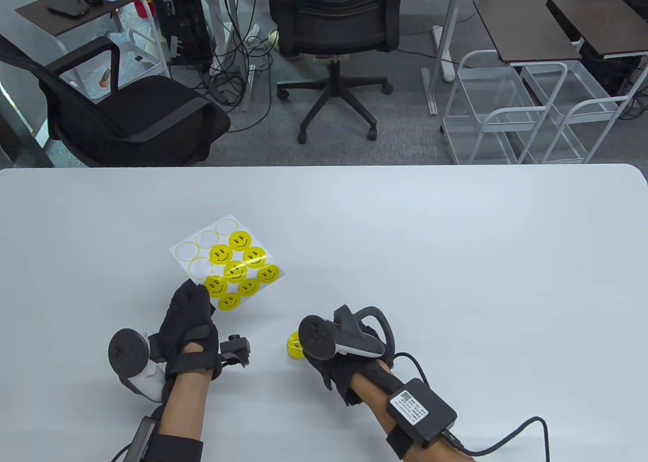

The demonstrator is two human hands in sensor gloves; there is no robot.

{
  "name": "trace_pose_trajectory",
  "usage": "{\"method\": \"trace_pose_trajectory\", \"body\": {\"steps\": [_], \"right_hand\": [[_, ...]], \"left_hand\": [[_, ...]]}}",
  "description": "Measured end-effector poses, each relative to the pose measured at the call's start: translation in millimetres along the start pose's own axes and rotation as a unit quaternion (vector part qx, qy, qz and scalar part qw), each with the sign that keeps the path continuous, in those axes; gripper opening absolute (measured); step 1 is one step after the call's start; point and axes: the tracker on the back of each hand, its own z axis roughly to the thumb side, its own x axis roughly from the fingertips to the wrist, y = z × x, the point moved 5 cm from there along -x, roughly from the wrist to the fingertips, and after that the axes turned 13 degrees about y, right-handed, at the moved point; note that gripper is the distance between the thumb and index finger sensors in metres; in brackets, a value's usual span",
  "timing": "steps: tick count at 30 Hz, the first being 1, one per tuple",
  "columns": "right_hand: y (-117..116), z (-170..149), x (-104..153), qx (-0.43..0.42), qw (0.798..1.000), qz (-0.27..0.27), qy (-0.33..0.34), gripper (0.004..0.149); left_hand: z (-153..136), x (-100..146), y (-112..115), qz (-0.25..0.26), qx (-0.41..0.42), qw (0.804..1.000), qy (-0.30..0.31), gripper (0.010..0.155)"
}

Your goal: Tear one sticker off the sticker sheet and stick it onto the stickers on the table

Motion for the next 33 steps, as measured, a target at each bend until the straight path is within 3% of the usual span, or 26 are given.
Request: {"method": "trace_pose_trajectory", "body": {"steps": [3,8,11,21,33], "right_hand": [[44.0,-13.4,18.7,-0.025,0.995,-0.093,-0.006,0.053],[85.7,-29.0,51.1,-0.029,0.979,-0.199,-0.009,0.055],[99.0,-40.3,72.3,-0.031,0.968,-0.247,-0.018,0.058],[83.4,-69.6,116.3,-0.005,0.955,-0.287,-0.068,0.069],[81.4,-76.9,127.3,-0.032,0.951,-0.296,-0.080,0.073]], "left_hand": [[0.1,0.1,1.0,-0.004,-0.005,1.000,0.001,0.043],[0.7,0.3,2.1,-0.008,-0.006,1.000,0.000,0.043],[0.5,0.4,2.9,-0.011,-0.012,1.000,0.002,0.043],[-3.2,0.4,12.9,-0.047,-0.056,0.997,0.011,0.043],[-1.8,0.5,15.9,-0.044,-0.113,0.992,0.019,0.042]]}}
